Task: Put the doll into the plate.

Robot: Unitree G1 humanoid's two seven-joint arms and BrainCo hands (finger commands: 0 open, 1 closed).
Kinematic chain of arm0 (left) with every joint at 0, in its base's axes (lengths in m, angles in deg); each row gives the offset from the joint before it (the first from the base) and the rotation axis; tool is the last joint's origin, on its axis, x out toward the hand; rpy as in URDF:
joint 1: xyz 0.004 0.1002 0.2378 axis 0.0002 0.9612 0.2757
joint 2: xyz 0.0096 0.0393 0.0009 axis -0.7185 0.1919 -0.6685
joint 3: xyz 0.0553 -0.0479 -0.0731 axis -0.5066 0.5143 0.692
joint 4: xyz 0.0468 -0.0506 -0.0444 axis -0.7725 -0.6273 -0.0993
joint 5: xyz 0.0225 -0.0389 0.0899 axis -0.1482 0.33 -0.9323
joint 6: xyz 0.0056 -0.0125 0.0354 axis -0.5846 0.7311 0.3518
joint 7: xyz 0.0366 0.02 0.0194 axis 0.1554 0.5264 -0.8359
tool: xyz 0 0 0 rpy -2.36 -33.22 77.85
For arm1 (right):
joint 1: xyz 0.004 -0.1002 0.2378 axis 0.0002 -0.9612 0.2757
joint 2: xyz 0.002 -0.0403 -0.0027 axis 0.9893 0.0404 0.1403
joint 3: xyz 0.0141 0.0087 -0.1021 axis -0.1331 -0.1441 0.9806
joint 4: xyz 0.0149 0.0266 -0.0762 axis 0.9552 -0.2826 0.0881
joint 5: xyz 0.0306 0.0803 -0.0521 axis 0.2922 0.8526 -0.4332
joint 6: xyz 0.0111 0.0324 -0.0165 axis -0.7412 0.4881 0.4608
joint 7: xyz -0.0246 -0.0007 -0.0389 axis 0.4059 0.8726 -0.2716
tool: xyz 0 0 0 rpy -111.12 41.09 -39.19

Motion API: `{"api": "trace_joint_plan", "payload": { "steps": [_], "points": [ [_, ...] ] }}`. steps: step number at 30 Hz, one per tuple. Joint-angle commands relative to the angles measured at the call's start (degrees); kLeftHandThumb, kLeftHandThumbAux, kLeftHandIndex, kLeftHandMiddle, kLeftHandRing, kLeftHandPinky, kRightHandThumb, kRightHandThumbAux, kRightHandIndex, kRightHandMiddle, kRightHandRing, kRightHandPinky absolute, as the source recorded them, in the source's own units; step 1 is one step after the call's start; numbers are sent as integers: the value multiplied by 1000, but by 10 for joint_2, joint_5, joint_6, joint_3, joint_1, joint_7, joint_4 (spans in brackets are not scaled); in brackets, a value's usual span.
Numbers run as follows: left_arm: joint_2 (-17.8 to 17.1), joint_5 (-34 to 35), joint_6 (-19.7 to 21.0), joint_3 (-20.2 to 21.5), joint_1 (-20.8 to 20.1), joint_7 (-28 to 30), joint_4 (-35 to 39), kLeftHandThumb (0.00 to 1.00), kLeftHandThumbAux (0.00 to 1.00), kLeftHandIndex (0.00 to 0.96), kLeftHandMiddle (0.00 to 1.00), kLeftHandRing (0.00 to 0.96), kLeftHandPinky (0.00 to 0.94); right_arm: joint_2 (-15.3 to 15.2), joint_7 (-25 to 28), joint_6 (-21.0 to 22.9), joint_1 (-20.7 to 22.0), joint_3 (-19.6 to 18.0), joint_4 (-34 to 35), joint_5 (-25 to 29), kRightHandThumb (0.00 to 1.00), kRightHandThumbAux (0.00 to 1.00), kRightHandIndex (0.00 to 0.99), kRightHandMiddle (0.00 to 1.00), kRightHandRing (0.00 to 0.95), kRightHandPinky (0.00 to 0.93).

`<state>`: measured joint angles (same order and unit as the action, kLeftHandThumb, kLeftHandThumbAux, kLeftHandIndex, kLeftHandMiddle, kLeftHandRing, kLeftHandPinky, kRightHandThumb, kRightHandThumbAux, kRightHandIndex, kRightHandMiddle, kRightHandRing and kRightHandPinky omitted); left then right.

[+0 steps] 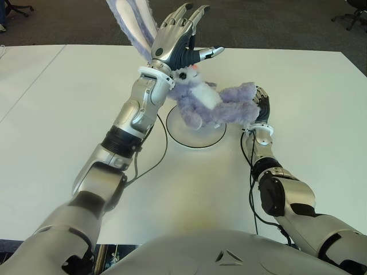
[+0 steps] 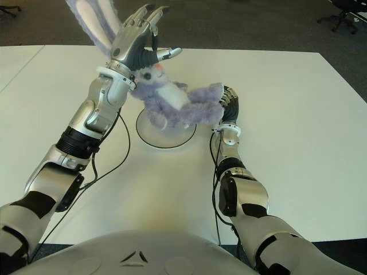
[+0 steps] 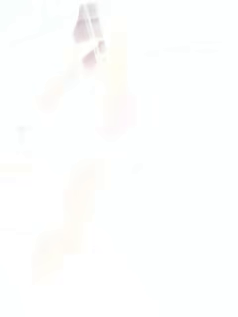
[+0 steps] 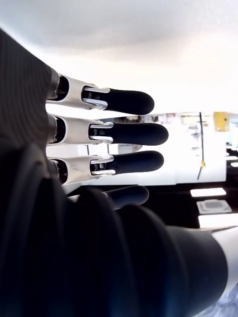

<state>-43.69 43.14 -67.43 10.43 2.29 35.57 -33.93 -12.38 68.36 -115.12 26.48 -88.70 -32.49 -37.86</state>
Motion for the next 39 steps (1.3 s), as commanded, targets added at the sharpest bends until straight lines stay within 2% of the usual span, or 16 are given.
{"api": "trace_joint_plan", "payload": {
  "steps": [1, 12, 29, 37, 39],
  "points": [
    [-17, -39, 13, -24, -20, 42, 0, 89, 96, 0, 0, 0, 0, 56, -7, 65, -156, 0, -92, 2, 0, 856, 279, 353, 375, 353],
    [-15, -49, 26, -26, -23, 49, 3, 135, 74, 0, 0, 0, 0, 57, -5, 67, -155, 0, -92, 4, 0, 854, 284, 349, 370, 357],
    [-12, -52, 35, -27, -24, 49, 2, 136, 61, 0, 0, 0, 0, 58, -3, 61, -158, -4, -91, 7, 0, 856, 283, 353, 377, 368],
    [-9, -48, 36, -25, -23, 41, -1, 130, 60, 0, 0, 0, 0, 57, -10, 63, -158, 1, -92, 2, 0, 857, 285, 349, 367, 334],
    [-8, -47, 34, -23, -22, 34, -3, 124, 61, 0, 0, 0, 0, 56, -10, 64, -158, 1, -92, 2, 0, 866, 281, 348, 372, 361]
  ]
}}
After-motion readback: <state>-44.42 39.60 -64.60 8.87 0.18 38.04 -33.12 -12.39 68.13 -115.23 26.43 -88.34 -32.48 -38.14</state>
